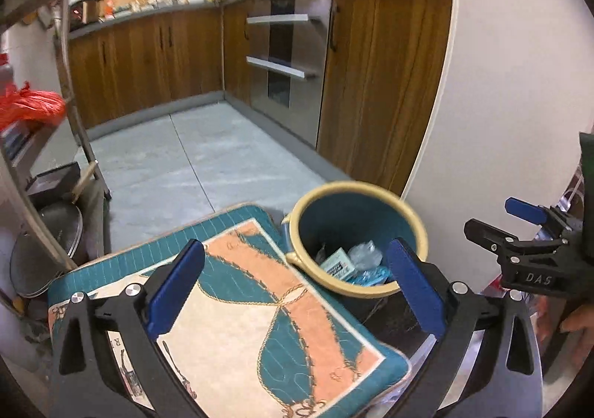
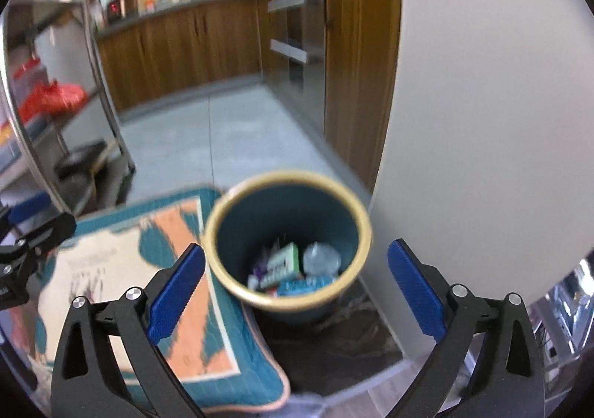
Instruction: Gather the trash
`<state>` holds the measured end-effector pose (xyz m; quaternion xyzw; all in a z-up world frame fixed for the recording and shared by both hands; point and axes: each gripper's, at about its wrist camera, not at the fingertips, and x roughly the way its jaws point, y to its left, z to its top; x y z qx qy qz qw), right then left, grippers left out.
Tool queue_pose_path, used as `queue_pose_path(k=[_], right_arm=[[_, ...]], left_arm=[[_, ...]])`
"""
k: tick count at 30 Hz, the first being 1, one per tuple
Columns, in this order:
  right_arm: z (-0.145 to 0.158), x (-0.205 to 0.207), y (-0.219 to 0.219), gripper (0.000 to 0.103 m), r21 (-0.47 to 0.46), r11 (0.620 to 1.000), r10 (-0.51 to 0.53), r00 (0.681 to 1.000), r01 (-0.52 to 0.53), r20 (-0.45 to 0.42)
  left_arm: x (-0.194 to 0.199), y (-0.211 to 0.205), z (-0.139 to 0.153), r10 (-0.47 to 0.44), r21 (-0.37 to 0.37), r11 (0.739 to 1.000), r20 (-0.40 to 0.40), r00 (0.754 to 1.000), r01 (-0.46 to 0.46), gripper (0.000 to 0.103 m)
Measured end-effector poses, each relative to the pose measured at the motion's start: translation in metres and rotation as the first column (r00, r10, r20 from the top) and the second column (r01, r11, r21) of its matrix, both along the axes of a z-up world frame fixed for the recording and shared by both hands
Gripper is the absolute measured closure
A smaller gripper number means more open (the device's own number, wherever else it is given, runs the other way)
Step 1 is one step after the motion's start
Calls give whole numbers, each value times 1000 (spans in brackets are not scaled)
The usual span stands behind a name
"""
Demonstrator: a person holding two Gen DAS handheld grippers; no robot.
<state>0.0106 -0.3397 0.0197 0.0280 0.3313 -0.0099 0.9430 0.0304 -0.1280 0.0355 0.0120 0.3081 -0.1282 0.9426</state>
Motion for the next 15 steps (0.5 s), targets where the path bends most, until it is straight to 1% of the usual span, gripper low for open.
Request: queue_pose_path(k=[3,5,8,9,11,12,15], right_arm=[[16,-24,9,5,-31,999,-30,990,35,135],[23,-31,11,5,-30,998,-40,982,46,187],[29,-37,16,5,-41,997,-48,969,59,241],[30,-39,18,5,-47,997,-47,967,60,251],[31,-38,22,5,-63,996,-38,964,57,263],[30,-36,24,5,-73,996,-31,965,52,259],[29,-35,28,5,-86,995,-23,968,45,248]], left_arm=[[-21,-1,15,8,8,1000,76,997,-8,6],[-31,0,25,0,9,1000,130,992,-1,6],[-42,3,37,9,9,1000,211,977,-11,6],[-43,5,38,8,-1,1000,226,974,-8,6],[-43,9,38,7,-36,999,228,974,1,5],[-42,9,38,16,-36,999,229,973,-8,5],[-39,6,33,68,10,997,251,966,-73,5]])
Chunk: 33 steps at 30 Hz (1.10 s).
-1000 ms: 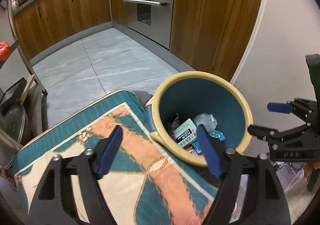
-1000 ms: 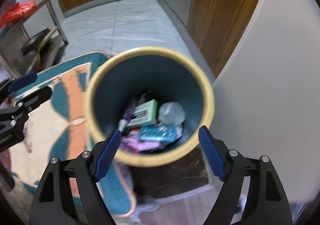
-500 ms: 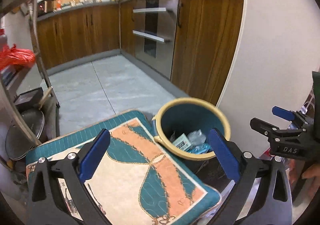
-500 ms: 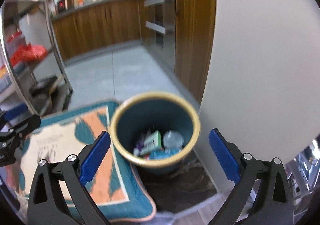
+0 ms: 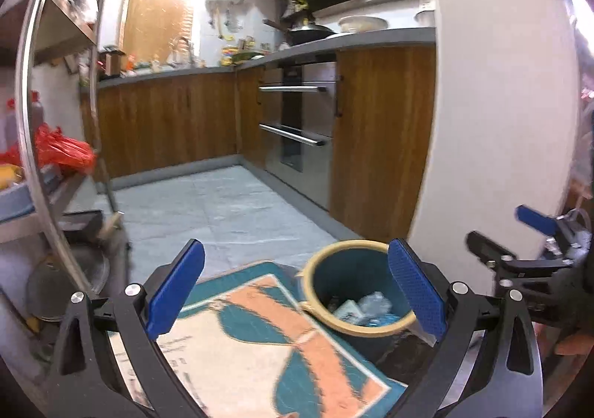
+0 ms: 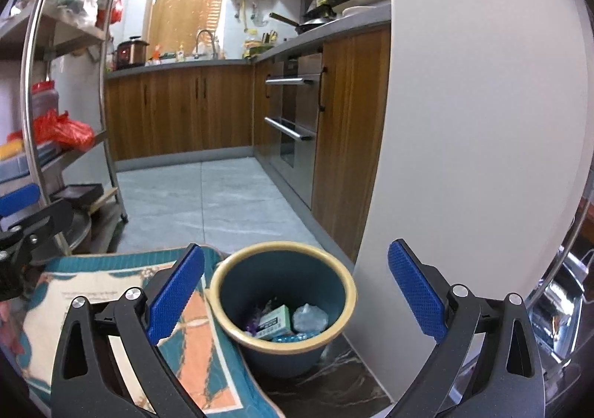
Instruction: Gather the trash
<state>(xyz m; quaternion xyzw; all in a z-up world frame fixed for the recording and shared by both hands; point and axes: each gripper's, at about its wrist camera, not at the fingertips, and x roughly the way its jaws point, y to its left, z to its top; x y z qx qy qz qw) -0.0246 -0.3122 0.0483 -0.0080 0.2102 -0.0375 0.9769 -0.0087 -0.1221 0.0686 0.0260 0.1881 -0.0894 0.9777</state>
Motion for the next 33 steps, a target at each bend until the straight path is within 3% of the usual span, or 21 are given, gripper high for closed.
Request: queue_pose_path(k=[13,33], right_arm=[[0,-3,0,5,11,1000,0,1000,-1,18],[0,-1,-12,5,38,999,-34,999,34,2]], left_arm=[[17,-9,-18,-12,22,1000,-75,997,13,5],[22,-12,-22,-17,15,1000,-95,995,19,5]])
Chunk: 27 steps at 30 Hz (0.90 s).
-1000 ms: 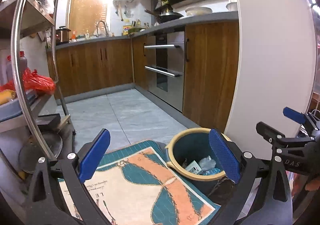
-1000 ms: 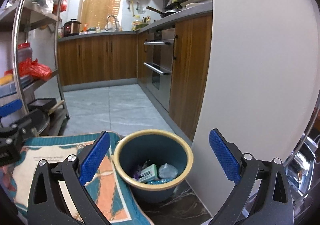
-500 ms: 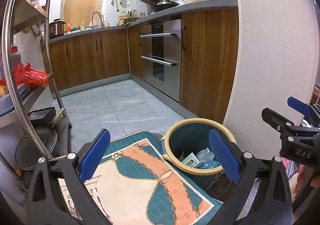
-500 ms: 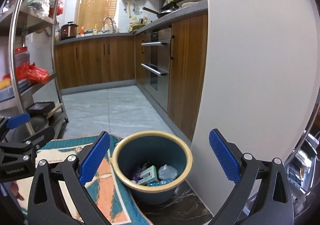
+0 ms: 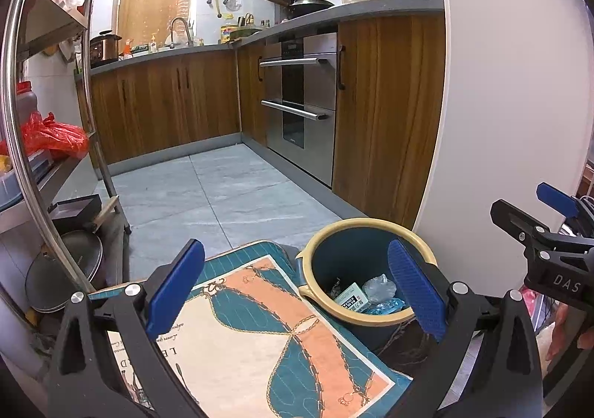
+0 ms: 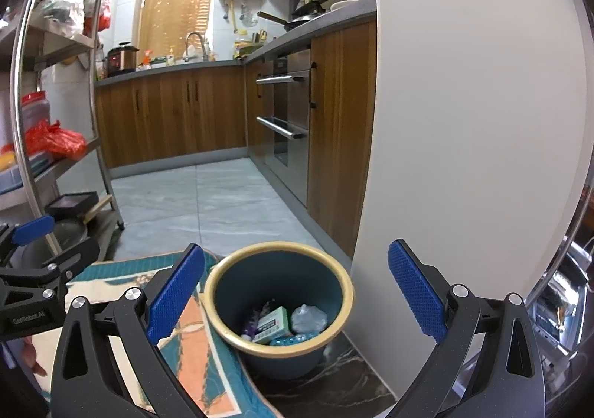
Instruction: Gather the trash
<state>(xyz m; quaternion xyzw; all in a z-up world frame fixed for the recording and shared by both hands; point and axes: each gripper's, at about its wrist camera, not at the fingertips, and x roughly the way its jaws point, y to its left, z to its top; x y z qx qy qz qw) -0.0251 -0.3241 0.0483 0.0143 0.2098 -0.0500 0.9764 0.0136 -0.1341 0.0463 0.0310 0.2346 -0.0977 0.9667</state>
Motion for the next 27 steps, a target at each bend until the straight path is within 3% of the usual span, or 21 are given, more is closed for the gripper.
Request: queue_pose_path(k=[27], right_arm=[[0,0,-2,5,-1,1000,-5,1000,5,0]], left_arm=[[-1,1,-1,-6,6,1000,1,1000,6,5]])
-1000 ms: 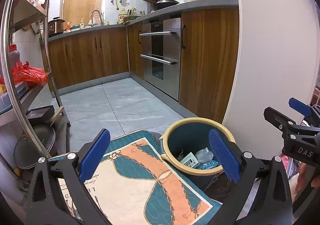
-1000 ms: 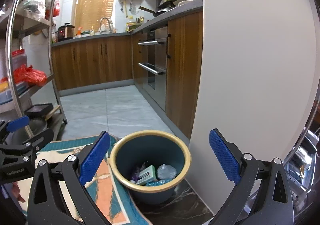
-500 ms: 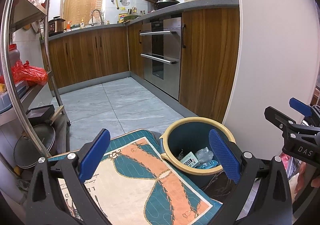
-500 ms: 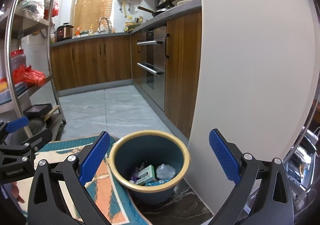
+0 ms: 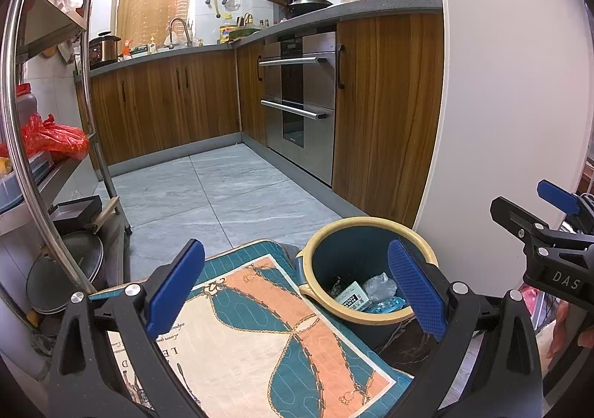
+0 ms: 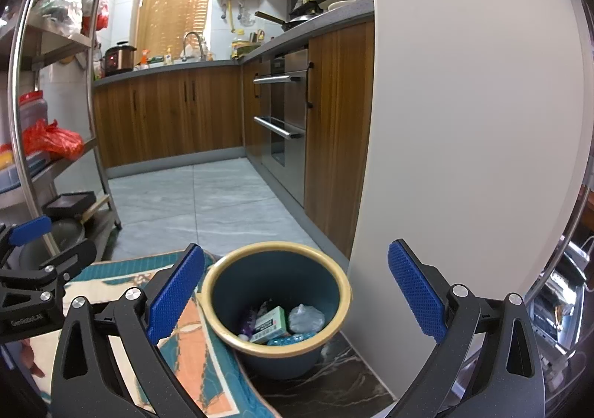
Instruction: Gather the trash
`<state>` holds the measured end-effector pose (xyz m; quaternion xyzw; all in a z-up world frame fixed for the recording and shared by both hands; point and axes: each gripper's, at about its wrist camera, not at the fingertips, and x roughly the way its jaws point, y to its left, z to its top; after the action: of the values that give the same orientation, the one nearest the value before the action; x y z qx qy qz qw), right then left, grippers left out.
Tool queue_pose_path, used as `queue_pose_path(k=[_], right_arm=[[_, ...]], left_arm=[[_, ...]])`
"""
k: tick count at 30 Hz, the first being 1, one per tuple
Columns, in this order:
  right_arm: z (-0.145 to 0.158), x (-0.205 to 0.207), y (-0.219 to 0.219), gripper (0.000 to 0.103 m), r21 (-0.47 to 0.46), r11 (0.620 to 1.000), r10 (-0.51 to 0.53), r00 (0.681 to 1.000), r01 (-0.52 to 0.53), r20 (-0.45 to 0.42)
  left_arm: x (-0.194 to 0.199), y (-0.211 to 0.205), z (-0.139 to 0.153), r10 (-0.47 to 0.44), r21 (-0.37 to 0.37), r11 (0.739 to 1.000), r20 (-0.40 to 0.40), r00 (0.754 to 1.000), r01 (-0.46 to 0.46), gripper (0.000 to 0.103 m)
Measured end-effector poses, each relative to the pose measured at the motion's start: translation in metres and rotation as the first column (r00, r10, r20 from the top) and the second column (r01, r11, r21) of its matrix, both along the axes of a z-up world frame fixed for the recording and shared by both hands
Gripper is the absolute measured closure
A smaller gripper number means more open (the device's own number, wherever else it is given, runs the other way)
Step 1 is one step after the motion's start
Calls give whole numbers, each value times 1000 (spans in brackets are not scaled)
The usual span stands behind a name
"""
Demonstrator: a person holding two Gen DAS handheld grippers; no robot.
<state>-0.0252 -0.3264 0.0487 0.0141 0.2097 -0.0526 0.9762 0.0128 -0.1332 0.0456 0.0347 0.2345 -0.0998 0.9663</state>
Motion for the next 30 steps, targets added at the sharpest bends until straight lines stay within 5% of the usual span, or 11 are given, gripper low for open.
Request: queue_pose_path(k=[30], right_arm=[[1,1,-1,5,-1,1000,2,1000,-2,0]], left_arm=[[0,0,0,-7,0,1000,-6,1000,7,5]])
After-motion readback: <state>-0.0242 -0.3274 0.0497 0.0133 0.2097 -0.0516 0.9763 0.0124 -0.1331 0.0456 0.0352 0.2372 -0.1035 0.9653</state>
